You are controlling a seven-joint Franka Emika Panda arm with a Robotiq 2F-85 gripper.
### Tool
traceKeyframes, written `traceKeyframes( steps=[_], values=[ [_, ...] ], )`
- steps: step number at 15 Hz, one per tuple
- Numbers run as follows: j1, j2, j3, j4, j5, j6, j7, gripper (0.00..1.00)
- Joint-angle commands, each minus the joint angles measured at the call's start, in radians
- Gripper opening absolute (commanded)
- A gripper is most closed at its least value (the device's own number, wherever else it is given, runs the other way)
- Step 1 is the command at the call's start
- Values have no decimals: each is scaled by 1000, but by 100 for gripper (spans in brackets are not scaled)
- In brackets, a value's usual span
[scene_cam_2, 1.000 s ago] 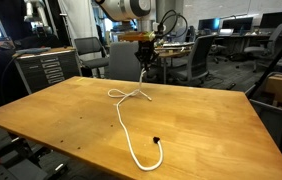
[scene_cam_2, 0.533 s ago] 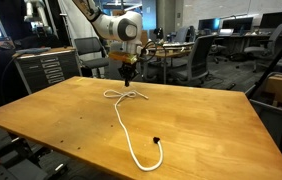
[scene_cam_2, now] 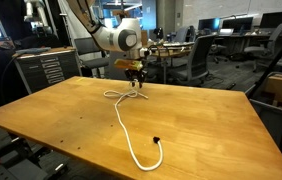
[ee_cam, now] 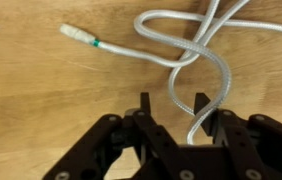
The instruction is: Tie the knot using the rope
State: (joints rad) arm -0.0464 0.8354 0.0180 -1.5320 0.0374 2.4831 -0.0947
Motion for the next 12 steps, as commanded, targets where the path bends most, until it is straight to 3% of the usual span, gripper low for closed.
traceKeyframes(
  steps=[1, 3, 5, 6, 9, 12],
  values=[
    [-7, 1, 3, 1, -1, 2, -1, 78],
    [-14, 3, 2, -1, 0, 1, -4, 81],
    [-18, 8, -9, 7, 0, 11, 8, 97],
    [-39, 0, 5, 22, 26, -39, 11, 100],
    [-90, -43, 28, 47, 71, -176, -24, 100],
    [-109, -80, 0, 98, 53, -305, -37, 100]
  ],
)
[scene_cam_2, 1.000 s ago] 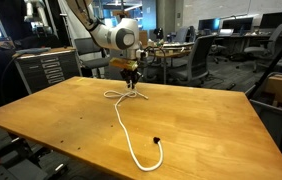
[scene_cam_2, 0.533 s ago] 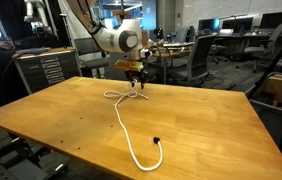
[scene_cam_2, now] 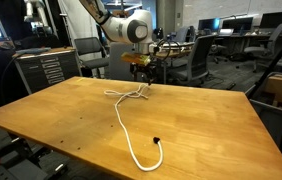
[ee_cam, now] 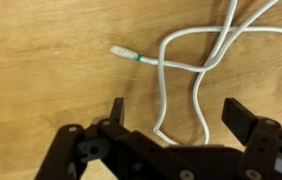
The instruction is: Tie the knot using the rope
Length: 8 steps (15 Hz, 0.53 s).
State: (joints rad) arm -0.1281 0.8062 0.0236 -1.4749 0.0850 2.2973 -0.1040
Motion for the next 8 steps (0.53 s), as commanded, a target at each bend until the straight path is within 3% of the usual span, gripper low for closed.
traceKeyframes(
  steps=[1, 4, 6, 7, 8],
  values=[
    [-27, -55, -18, 56, -3, -128, -23, 100],
    [13, -60, -87, 45, -108, -64, 4, 100],
    [16, -55, -94, -6, -148, 22, -11, 100],
    [-8, -50, -72, 44, -111, -58, -8, 100],
    [-7, -45, -73, 34, -116, -48, -8, 100]
  ],
)
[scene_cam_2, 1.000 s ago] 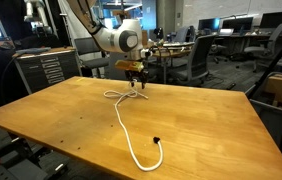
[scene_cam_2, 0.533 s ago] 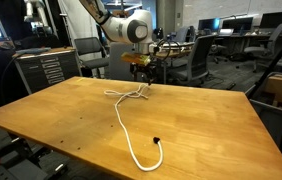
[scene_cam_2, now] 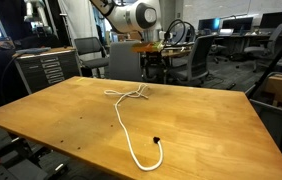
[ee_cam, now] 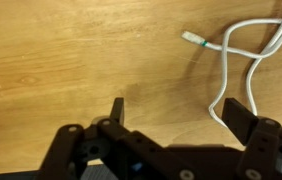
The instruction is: Tie the knot using the rope
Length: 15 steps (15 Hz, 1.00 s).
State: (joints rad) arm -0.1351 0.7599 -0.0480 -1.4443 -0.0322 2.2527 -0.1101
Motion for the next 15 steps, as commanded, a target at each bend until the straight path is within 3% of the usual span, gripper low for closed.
traceKeyframes(
  steps=[1, 3, 7, 10, 11, 13, 15],
  values=[
    [0, 5, -1, 3, 2, -4, -2, 100],
    [0, 5, -1, 4, 2, -4, -2, 100],
    [-85, -73, 57, -54, 9, 58, -295, 100],
    [-176, -99, 142, -63, 109, 45, -479, 100],
    [-116, -49, 80, -15, 54, 39, -373, 100],
    [-153, -66, 109, -26, 92, 38, -443, 100],
    [-144, -56, 102, -39, 64, 66, -462, 100]
  ],
)
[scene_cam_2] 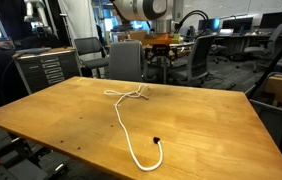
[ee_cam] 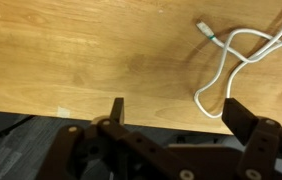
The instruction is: Tie the knot using the rope
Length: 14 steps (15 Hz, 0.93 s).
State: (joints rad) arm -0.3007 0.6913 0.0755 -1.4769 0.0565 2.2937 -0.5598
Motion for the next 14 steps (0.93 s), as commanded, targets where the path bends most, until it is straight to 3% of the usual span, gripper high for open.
traceKeyframes(
  steps=[1, 6, 14],
  values=[
    [42, 25, -42, -25, -69, 77, -14, 100],
    [89, 70, -76, -64, -200, 153, -1, 100],
    [101, 78, -64, -68, -250, -60, -44, 100]
  ],
)
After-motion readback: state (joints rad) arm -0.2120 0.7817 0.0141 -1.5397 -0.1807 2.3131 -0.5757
